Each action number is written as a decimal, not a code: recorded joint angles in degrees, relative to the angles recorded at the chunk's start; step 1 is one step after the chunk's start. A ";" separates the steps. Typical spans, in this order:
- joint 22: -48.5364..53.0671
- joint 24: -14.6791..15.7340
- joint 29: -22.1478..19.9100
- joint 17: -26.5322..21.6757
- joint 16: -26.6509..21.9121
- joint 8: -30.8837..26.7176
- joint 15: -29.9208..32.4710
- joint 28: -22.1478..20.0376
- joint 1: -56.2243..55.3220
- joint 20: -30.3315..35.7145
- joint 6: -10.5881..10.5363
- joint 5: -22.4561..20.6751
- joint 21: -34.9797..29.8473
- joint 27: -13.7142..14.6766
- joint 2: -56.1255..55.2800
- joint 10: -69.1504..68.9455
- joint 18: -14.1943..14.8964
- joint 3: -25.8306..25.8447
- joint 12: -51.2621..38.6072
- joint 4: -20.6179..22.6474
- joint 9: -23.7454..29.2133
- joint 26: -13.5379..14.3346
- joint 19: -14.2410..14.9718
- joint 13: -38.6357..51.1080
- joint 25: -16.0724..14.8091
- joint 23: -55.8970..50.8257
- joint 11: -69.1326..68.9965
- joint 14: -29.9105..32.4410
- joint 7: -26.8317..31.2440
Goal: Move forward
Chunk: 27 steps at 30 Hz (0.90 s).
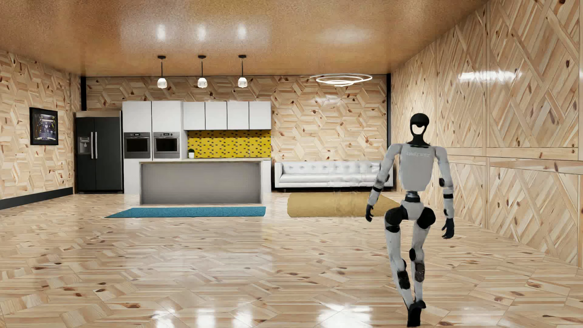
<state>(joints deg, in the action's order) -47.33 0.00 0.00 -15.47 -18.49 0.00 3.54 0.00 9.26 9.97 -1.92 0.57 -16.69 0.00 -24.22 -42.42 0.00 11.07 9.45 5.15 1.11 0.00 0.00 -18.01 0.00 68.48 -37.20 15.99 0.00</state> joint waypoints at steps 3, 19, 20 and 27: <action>-2.22 0.00 0.00 -0.41 0.27 0.00 -6.31 0.00 -16.80 5.44 1.67 -2.89 -0.72 0.00 9.13 -24.92 0.00 -5.16 2.81 0.80 1.05 0.00 0.00 2.51 0.00 -3.17 1.08 2.74 0.00; -8.90 0.00 0.00 -2.91 1.10 0.00 7.06 0.00 -27.44 13.69 8.61 6.06 0.38 0.00 18.81 9.82 0.00 -17.48 10.62 9.43 0.30 0.00 0.00 9.60 0.00 -12.89 -36.03 -6.62 0.00; -8.15 0.00 0.00 -2.66 0.89 0.00 -2.75 0.00 -21.75 12.69 7.96 5.38 -0.63 0.00 14.64 11.41 0.00 -16.18 9.52 9.00 1.22 0.00 0.00 9.07 0.00 -11.66 -39.96 -10.21 0.00; 1.11 0.00 0.00 -2.09 -3.55 0.00 -0.54 0.00 2.81 7.31 4.71 5.30 -0.84 0.00 -1.31 18.53 0.00 -0.25 0.60 3.63 -0.05 0.00 0.00 1.90 0.00 -9.70 3.55 -33.53 0.00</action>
<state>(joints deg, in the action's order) -46.22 0.00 0.00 -17.56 -22.04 0.00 3.00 0.00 12.07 17.29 2.79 5.88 -17.53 0.00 -25.53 -23.89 0.00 10.82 10.05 8.78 1.06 0.00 0.00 -16.11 0.00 58.78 -33.64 -17.54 0.00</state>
